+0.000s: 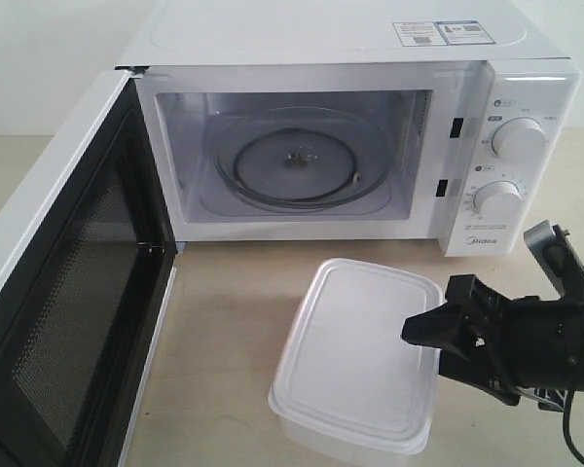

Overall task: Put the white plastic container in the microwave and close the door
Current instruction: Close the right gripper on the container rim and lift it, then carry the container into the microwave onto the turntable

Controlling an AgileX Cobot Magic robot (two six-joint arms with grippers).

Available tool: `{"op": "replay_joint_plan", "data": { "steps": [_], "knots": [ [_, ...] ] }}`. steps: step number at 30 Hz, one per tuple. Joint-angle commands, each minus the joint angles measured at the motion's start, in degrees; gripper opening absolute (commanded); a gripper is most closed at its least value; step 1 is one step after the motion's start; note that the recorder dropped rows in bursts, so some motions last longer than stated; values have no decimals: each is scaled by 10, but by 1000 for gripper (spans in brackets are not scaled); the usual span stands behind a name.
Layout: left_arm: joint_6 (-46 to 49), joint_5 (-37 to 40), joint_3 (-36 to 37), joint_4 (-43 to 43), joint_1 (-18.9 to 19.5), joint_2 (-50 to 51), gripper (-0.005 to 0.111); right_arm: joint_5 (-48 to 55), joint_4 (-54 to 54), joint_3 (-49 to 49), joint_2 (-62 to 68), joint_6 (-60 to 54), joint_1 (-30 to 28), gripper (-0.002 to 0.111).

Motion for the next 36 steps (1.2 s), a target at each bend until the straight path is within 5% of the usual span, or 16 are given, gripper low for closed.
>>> {"op": "replay_joint_plan", "data": {
  "steps": [1, 6, 12, 17, 20, 21, 32, 36],
  "knots": [
    [-4, -3, 1, 1, 0, -2, 4, 8, -13, -2, 0, 5, 0, 44],
    [-4, -3, 1, 1, 0, -2, 4, 17, -26, -2, 0, 5, 0, 24],
    [-4, -3, 1, 1, 0, -2, 4, 21, -29, -2, 0, 11, 0, 32],
    [-4, -3, 1, 1, 0, -2, 4, 24, -38, -2, 0, 16, 0, 25],
    [-4, -3, 1, 1, 0, -2, 4, 24, -39, -2, 0, 16, 0, 12],
    [-4, -3, 1, 1, 0, -2, 4, 24, -44, -2, 0, 16, 0, -1],
    [-4, -3, 1, 1, 0, -2, 4, -74, 19, -2, 0, -34, 0, 0],
    [-4, -3, 1, 1, 0, -2, 4, -102, 119, -2, 0, -74, 28, 0]
  ]
}}
